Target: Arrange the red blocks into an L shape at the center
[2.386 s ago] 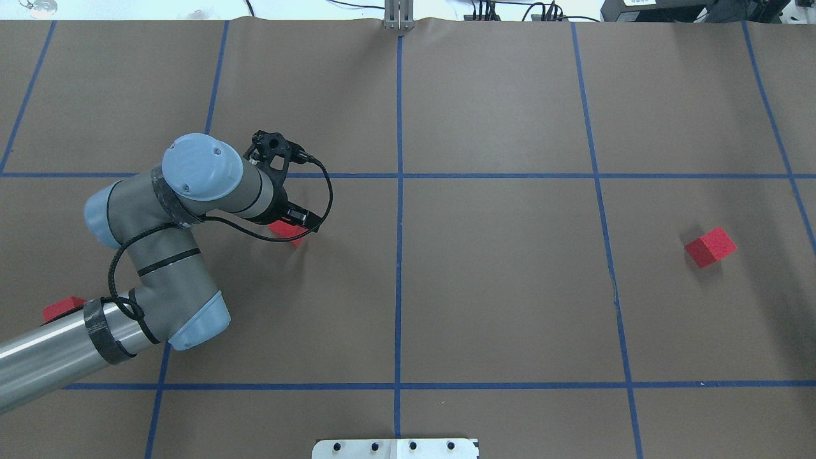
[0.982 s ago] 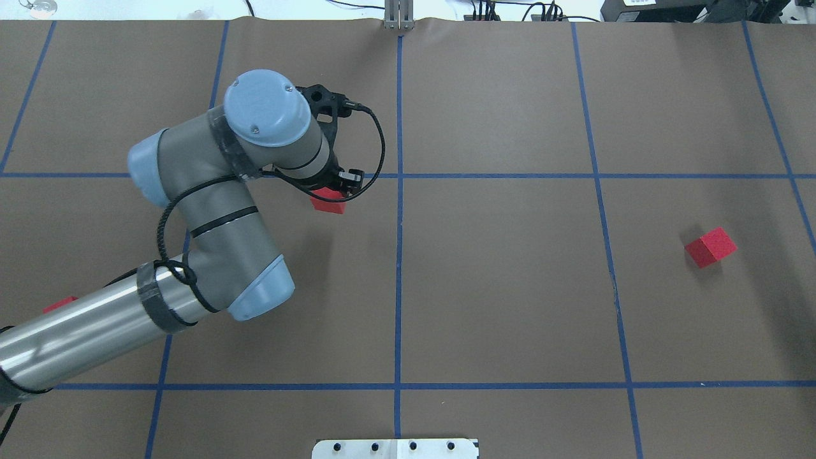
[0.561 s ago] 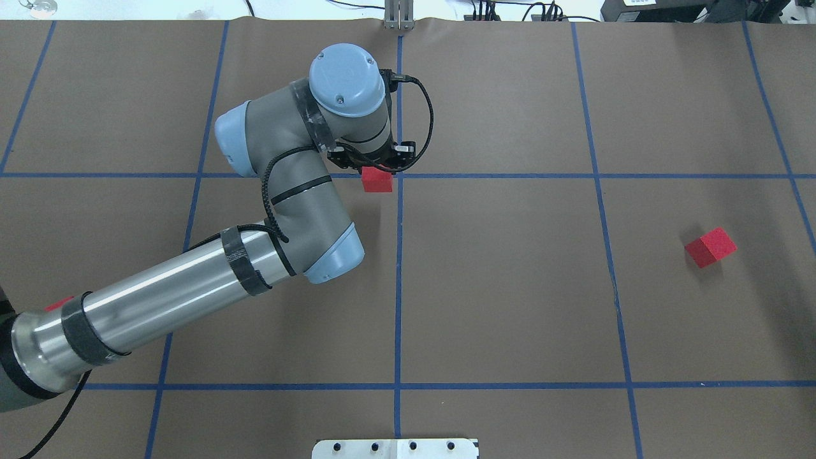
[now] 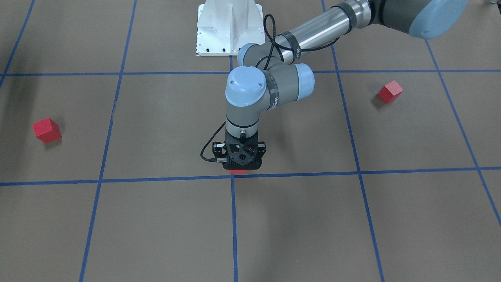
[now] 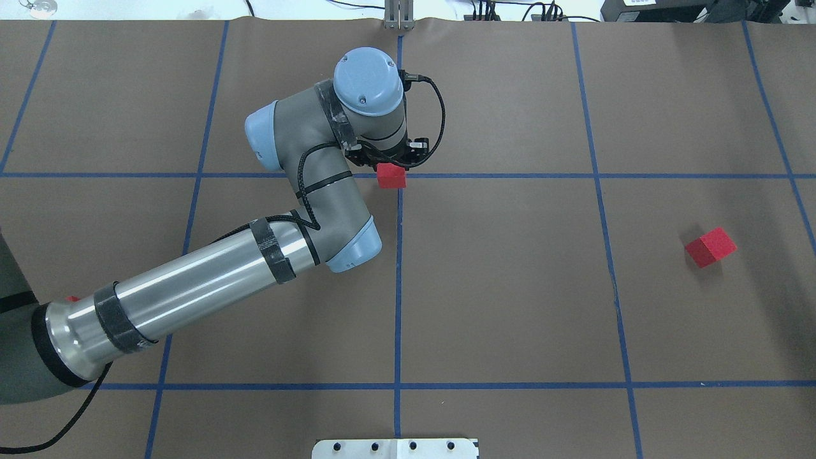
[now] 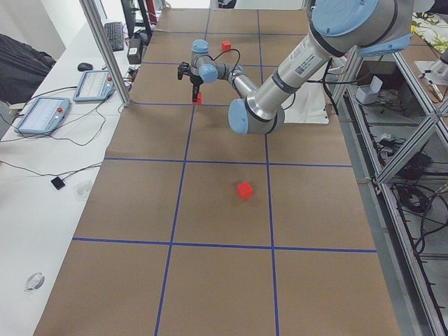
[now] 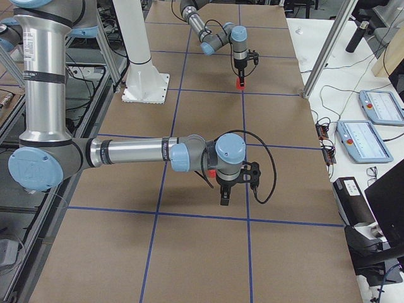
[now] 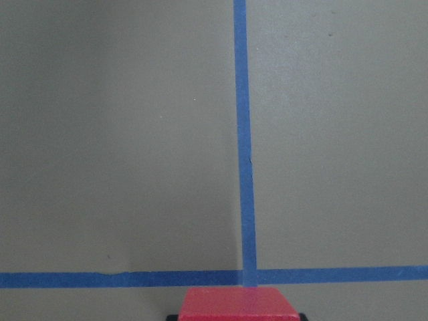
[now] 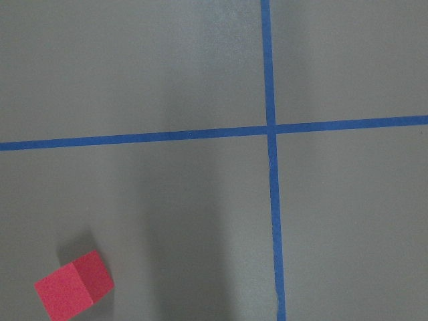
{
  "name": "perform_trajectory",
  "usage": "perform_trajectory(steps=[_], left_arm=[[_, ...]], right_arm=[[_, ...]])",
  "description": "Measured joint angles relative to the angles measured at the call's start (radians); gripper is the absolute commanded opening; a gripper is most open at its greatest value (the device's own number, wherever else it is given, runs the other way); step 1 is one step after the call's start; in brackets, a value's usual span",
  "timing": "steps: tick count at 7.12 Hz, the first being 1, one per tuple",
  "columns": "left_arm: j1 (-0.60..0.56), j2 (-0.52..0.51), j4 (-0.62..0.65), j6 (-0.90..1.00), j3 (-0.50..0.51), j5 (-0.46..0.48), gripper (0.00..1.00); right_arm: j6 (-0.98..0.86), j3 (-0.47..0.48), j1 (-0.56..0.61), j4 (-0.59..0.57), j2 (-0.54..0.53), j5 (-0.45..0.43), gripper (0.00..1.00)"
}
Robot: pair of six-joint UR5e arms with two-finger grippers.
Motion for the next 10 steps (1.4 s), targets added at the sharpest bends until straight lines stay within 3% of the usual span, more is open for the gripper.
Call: perform_trajectory(steps=[10], left_arm=[[0.016, -0.025, -0.054, -0.003, 0.090, 0.005, 0.02]], right_arm=[[-0.001, -0.002, 0.000, 0.000, 0.000, 0.000, 0.99]])
